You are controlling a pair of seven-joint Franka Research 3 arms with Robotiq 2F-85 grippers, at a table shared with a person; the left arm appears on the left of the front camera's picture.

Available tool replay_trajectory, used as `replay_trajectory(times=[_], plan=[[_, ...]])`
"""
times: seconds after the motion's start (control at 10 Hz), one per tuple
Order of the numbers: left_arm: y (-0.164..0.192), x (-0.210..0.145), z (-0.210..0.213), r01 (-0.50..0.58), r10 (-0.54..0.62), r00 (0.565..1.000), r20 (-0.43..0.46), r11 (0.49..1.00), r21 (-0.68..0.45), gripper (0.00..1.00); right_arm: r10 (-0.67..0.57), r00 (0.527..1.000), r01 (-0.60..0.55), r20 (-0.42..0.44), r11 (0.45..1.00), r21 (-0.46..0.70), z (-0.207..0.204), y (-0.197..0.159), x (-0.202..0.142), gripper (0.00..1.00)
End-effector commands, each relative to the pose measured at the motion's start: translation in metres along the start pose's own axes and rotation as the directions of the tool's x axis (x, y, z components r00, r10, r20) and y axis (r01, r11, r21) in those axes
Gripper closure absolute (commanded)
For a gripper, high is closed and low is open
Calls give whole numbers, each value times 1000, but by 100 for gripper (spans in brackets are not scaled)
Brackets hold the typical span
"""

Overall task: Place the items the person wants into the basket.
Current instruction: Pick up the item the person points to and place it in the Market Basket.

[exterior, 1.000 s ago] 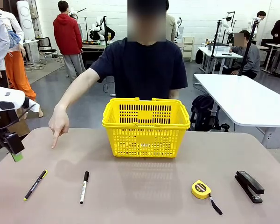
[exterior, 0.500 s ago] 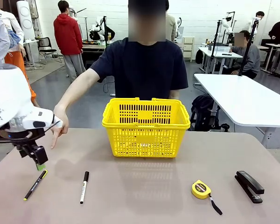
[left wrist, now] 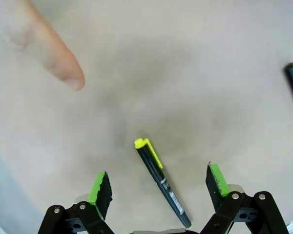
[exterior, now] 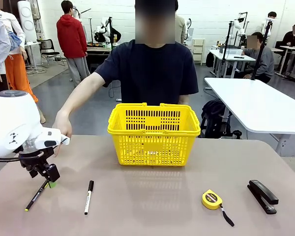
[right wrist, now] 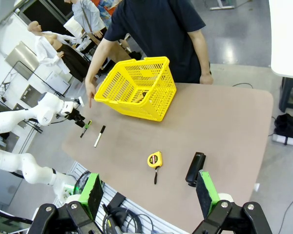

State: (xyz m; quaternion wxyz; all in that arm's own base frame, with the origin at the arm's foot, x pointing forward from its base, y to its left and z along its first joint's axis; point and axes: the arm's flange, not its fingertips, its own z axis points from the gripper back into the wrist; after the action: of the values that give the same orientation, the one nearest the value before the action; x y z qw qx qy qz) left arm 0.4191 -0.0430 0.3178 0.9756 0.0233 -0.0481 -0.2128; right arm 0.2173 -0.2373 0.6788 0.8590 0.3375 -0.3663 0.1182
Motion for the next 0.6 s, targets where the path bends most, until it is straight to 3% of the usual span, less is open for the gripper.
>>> replay_trajectory(times=[0.0, 0.5], plan=[[-18, -80, -27, -78, 79, 996, 50, 997, -10, 0, 6, 1000, -6, 11, 1000, 18, -1, 1, 1, 0], [-14, -87, -24, -92, 93, 995, 30, 996, -15, 0, 6, 1000, -6, 11, 1000, 18, -1, 1, 1, 0]])
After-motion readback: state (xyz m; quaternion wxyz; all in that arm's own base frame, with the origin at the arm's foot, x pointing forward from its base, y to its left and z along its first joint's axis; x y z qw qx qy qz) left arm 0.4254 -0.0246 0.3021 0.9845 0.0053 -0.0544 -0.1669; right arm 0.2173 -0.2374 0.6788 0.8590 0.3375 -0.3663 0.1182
